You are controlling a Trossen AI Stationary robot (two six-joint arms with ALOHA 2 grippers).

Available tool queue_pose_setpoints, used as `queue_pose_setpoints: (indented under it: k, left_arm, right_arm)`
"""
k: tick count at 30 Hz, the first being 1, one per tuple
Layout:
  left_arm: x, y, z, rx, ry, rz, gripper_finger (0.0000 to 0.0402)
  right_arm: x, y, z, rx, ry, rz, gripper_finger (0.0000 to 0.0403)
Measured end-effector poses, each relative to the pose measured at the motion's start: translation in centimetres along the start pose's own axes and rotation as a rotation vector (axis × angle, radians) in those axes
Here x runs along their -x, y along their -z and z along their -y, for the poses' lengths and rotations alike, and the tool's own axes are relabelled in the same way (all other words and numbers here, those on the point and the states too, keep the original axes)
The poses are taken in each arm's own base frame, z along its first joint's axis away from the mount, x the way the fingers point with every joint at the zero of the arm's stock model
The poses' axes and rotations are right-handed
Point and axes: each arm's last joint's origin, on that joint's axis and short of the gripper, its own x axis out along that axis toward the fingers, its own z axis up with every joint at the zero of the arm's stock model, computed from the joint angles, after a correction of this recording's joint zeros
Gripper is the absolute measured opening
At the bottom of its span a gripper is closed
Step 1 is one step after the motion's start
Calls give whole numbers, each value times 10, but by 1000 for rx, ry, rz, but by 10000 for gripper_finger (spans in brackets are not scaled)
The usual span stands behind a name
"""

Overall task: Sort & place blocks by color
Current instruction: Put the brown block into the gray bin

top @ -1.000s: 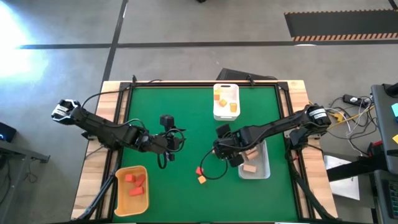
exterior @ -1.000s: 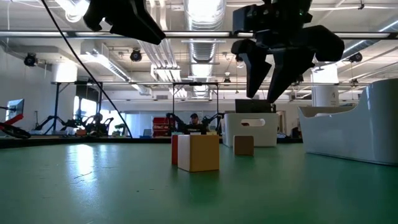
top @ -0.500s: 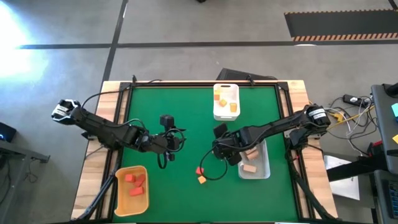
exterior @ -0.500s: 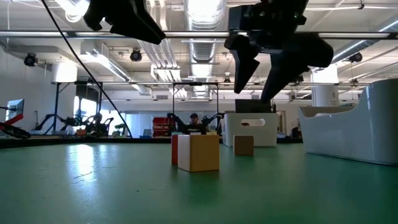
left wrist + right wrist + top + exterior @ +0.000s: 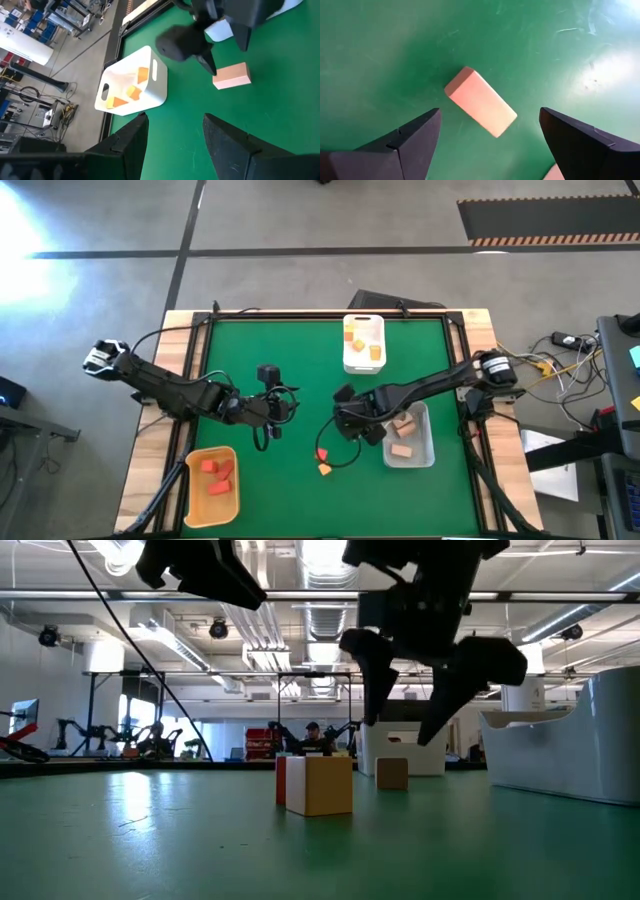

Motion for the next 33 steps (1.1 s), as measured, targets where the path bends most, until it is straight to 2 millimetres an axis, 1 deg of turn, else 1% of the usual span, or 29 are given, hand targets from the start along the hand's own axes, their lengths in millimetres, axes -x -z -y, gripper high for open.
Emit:
queue_pose_setpoints:
  k: [8, 12, 15, 20, 25, 29, 30, 33]
  left_arm:
    - [0, -1, 0, 4, -4, 12, 173]
    - [0, -1, -1, 4, -4, 12, 173]
    - [0, -1, -1, 3, -4, 12, 173]
    - [0, -1, -1, 3, -4, 12, 173]
    - [0, -1, -1, 3, -4, 12, 173]
    - [0, -1, -1, 3, -4, 12, 173]
    - [0, -1, -1, 3, -4, 12, 173]
    - [0, -1, 0, 3, -4, 12, 173]
  right_arm:
    - [-32, -1, -2, 201, 2, -76, 326]
    - [-43, 0, -3, 229, -15, -98, 325]
    - [-44, 0, -2, 229, -24, -94, 314]
    - [-45, -2, 0, 190, -57, -32, 263]
    - [-47, -1, 5, 104, -133, 47, 188]
    - [-50, 1, 7, 63, -151, 51, 125]
    - [-50, 1, 7, 60, -150, 51, 119]
    - [-48, 1, 8, 38, -139, 48, 119]
